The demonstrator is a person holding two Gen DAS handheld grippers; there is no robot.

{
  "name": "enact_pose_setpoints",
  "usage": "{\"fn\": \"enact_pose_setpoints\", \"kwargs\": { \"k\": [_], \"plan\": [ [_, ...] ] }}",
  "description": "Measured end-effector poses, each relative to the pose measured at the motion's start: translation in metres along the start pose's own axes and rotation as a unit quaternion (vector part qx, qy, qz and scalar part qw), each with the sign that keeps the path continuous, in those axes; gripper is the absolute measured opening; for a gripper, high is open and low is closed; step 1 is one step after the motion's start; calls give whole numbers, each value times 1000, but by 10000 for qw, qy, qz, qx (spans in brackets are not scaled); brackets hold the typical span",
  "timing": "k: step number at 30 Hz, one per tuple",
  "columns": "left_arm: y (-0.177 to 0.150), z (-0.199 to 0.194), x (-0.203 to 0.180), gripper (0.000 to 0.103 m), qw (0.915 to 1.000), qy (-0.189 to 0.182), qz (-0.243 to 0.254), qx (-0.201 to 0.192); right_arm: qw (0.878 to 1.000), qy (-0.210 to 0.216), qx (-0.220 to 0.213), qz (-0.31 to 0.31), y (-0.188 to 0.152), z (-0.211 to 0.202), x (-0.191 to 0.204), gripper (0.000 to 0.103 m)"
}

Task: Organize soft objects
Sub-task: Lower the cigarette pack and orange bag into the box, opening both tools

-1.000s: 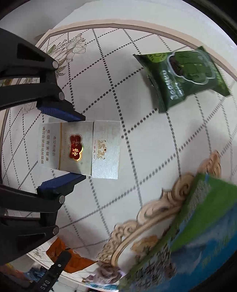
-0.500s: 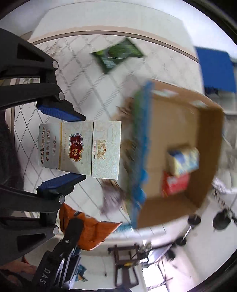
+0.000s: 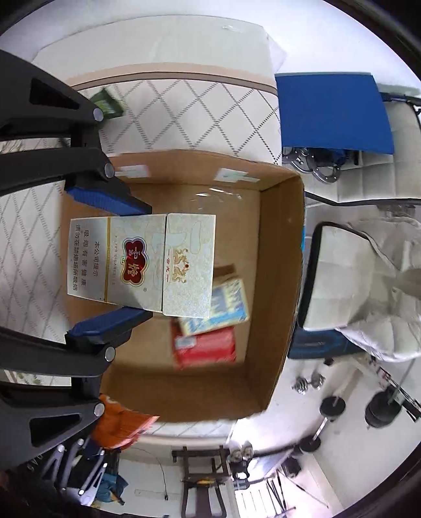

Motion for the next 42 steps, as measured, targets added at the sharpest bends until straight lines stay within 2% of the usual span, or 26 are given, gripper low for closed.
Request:
{"fn": "enact_pose_setpoints", "kwargs": {
  "k": [7, 12, 14, 15, 16, 17, 18, 19, 21, 23, 27, 28, 30, 39, 42],
  "plan": [
    [41, 48, -15, 53, 9981, 374, 276, 414, 9975, -293, 637, 123, 32, 62, -23, 32],
    [54, 74, -18, 54, 9961, 453, 300, 694, 9946, -453, 938, 17, 36, 86, -27, 35],
    [57, 81, -15, 54, 9945, 599, 253, 826, 9939, -479, 997, 48, 38, 89, -28, 37],
    [58, 83, -14, 54, 9940, 655, 220, 852, 9936, -465, 1025, 42, 38, 91, -27, 42],
    [59, 84, -13, 54, 9939, 644, 223, 871, 9935, -437, 1049, 28, 38, 92, -24, 54],
    [60, 84, -13, 54, 9940, 619, 231, 877, 9938, -447, 1017, 26, 36, 90, -23, 62],
    [60, 82, -13, 54, 9942, 584, 244, 869, 9943, -460, 966, 13, 36, 89, -22, 75],
    [60, 79, -14, 59, 9945, 554, 268, 852, 9950, -434, 904, -1, 36, 86, -19, 78],
    [59, 72, -14, 75, 9952, 500, 280, 793, 9951, -419, 892, 53, 35, 84, -16, 78],
    [57, 65, -13, 84, 9961, 454, 253, 717, 9952, -592, 782, 13, 35, 79, -14, 78],
    [43, 48, -8, 92, 9975, 314, 188, 599, 9941, -871, 645, -1, 31, 70, -13, 89],
    [36, 42, -6, 98, 9980, 314, 168, 520, 9941, -937, 551, -17, 29, 68, -11, 93],
    [27, 32, 0, 99, 9986, 385, 143, 319, 9938, -1039, 404, -36, 25, 62, -10, 97],
    [-34, -18, 19, 99, 9985, 465, -57, -293, 9941, -1050, -145, -220, -6, 28, 13, 98],
    [-51, -41, 22, 99, 9964, 556, -131, -633, 9930, -1065, -409, -314, -18, 12, 25, 98]
  ]
}}
Point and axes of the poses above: each gripper's, at about its wrist camera, not at the fingertips, and z roughly the way its jaws point, x to its left, y to its top, the point moved 5 cm from there along z, roughly the way its jaws point, and after that the axes turned 8 degrees about y, right-handed, at the moved point
